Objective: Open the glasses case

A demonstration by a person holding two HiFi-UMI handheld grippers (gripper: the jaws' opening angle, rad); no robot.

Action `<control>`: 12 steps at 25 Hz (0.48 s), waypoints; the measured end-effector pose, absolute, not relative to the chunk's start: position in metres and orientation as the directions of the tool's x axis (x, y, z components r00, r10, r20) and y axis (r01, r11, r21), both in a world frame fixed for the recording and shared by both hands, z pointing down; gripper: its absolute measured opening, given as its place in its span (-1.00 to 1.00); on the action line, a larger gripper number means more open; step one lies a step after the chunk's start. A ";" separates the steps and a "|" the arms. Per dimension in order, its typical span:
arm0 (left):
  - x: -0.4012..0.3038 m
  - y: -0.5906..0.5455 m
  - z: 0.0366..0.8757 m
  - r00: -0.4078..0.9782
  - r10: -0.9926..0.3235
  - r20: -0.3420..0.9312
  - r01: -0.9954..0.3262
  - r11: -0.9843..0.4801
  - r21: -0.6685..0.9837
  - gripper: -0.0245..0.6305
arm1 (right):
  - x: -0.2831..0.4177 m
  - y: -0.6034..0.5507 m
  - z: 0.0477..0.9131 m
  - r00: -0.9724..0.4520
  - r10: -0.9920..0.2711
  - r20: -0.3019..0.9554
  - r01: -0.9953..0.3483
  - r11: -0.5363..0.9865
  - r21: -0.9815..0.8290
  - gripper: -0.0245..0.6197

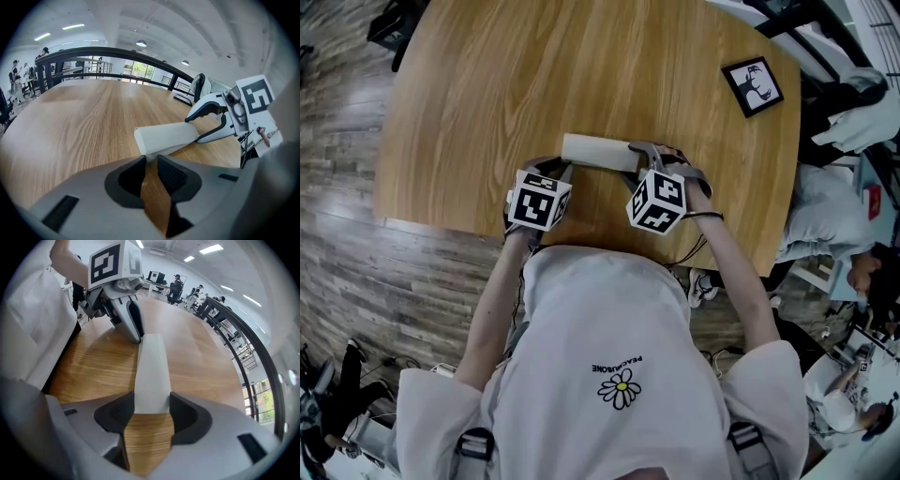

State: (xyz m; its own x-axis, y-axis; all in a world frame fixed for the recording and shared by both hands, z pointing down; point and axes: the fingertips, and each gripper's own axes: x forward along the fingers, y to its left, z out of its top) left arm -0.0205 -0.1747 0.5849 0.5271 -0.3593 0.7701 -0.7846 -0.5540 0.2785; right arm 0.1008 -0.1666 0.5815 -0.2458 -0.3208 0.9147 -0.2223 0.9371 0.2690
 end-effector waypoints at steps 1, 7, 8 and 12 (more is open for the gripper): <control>-0.020 -0.175 0.585 0.528 -0.359 0.770 -0.783 -0.556 0.278 -0.64 | 0.101 -0.167 0.580 -0.256 -0.301 0.918 -0.231 0.942 0.244 -0.19; -0.022 -0.172 0.585 0.525 -0.354 0.774 -0.783 -0.558 0.276 -0.64 | 0.100 -0.170 0.573 -0.276 -0.138 0.951 -0.237 0.969 0.072 -0.20; -0.022 -0.172 0.586 0.526 -0.353 0.773 -0.782 -0.559 0.277 -0.64 | 0.100 -0.171 0.571 -0.273 -0.112 0.956 -0.236 0.971 0.046 -0.20; -0.022 -0.175 0.586 0.530 -0.344 0.775 -0.776 -0.564 0.281 -0.64 | 0.098 -0.175 0.568 -0.251 -0.078 0.965 -0.226 0.974 0.020 -0.21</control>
